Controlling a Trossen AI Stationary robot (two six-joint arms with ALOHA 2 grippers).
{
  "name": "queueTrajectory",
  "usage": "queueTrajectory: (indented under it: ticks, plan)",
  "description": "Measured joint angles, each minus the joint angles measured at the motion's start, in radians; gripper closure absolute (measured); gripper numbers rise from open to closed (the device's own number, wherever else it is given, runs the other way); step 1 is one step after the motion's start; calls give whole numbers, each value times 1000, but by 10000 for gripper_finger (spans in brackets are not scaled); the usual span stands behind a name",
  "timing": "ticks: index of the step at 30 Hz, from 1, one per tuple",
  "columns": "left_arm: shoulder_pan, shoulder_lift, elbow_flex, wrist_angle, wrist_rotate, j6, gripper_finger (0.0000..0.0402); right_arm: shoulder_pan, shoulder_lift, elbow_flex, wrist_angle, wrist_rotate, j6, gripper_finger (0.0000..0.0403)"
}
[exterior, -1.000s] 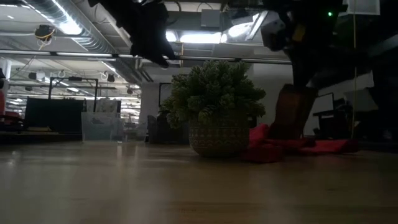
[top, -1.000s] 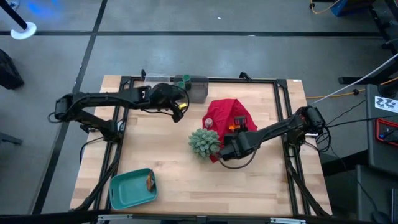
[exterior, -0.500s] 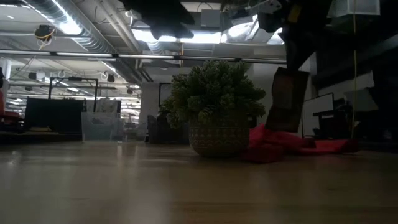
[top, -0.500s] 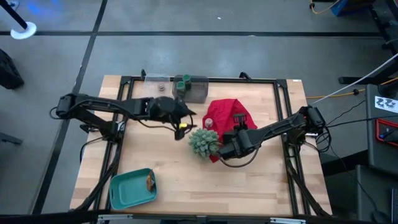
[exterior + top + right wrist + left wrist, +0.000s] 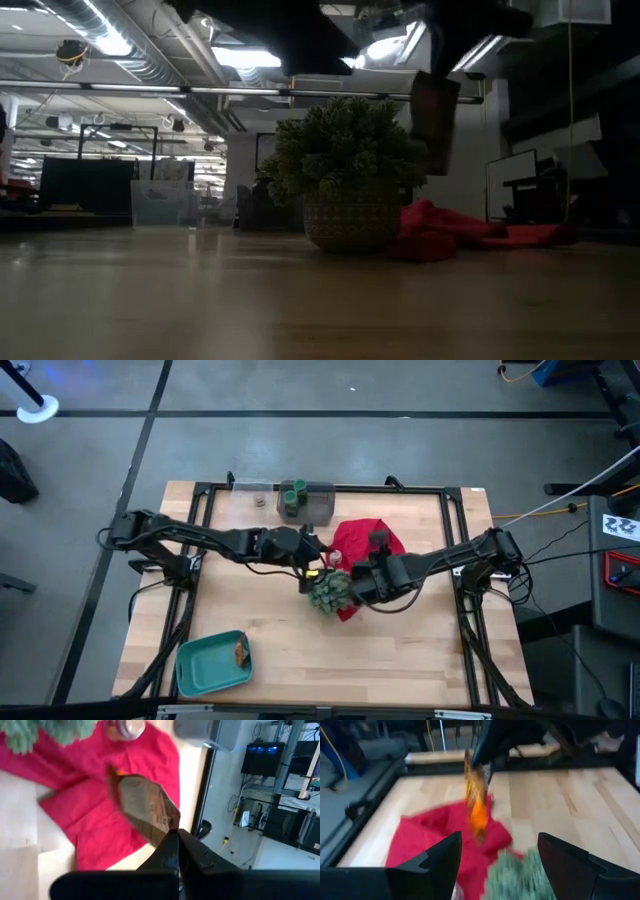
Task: Sort spices by type
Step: Put the orange spice pack into the green bin
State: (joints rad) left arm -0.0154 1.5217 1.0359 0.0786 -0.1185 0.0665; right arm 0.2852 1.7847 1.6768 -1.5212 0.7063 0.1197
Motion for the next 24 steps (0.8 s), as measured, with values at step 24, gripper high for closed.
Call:
queueTrajectory:
  ticks: [24]
  plan:
    - [55,259,2,544,-29,67,156,-65,0,94,49,-9,-103,402]
